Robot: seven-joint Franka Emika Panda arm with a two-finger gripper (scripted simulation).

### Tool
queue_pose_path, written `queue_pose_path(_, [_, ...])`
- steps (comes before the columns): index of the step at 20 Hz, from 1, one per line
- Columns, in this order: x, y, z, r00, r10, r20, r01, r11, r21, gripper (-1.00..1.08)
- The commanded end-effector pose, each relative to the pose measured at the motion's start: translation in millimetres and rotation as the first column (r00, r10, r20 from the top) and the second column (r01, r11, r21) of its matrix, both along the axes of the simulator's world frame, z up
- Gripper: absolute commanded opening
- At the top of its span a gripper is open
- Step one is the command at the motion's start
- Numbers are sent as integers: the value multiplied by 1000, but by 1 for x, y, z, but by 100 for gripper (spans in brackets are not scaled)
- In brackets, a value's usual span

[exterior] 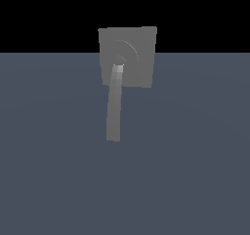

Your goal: Turn on the faucet by rotating a designated handle.

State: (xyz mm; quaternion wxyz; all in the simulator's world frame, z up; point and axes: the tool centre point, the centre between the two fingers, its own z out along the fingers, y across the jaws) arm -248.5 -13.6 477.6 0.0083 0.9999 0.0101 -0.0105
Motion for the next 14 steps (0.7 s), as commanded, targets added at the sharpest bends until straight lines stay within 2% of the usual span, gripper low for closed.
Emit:
queue_pose_path(1, [0,0,2,1000,12,8,-12,1000,-15,-100])
queue_pose_path(5, [2,-1,7,998,54,33,-51,996,-70,-100])
queue_pose_path(8, [4,-2,14,993,103,56,-95,986,-135,-100])
queue_pose_path(11, [6,-2,24,983,169,76,-149,963,-223,-100])
queue_pose_path(14, [8,-1,36,964,251,85,-210,920,-332,-100])
